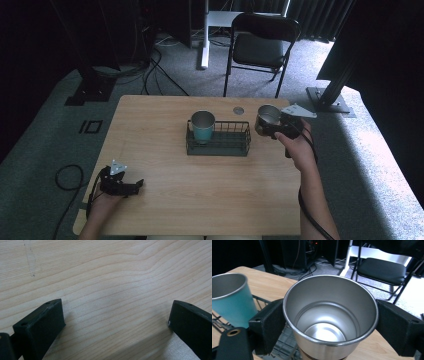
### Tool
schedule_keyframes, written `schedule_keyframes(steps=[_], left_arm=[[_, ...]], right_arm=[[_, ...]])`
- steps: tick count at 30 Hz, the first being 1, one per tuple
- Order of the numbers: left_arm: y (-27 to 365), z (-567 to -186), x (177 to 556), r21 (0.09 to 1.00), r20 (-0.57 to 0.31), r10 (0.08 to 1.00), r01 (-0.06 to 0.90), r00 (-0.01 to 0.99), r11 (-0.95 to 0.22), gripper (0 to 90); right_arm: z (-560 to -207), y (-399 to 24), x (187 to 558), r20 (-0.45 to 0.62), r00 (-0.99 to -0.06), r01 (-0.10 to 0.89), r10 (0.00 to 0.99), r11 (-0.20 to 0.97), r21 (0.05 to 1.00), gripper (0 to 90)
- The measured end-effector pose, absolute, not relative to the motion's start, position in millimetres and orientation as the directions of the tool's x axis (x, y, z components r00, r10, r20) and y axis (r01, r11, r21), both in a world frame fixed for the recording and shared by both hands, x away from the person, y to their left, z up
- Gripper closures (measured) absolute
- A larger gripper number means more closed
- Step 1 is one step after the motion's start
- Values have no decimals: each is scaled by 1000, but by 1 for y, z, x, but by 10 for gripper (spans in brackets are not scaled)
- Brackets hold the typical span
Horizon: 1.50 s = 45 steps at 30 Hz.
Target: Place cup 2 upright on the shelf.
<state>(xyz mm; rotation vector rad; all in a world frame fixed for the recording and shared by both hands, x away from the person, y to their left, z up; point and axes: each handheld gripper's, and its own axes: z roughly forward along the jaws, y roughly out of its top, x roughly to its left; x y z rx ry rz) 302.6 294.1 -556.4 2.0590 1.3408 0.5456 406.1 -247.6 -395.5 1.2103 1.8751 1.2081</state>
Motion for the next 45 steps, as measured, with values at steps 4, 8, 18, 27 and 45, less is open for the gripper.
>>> schedule_keyframes(steps=[4, 8, 18, 27, 45], left_arm=[[294, -556, 303, 687, 9, 916, 663, 401, -297, 9], [294, -556, 303, 687, 9, 916, 663, 401, -297, 9], [294, -556, 303, 687, 9, 916, 663, 401, -297, 9], [294, -556, 303, 688, 9, 916, 663, 400, -296, 9], [294, -556, 303, 688, 9, 916, 663, 400, -296, 9]], right_arm=[[-394, -237, 408, -1, -431, 367, 903, 176, 913, 126], [-395, -226, 411, 2, -454, 367, 891, 185, 912, 126], [-398, -200, 416, 7, -495, 367, 869, 202, 908, 126], [-401, -176, 420, 2, -533, 361, 846, 226, 905, 126], [-436, -159, 429, 9, -548, 402, 837, 254, 879, 126]])
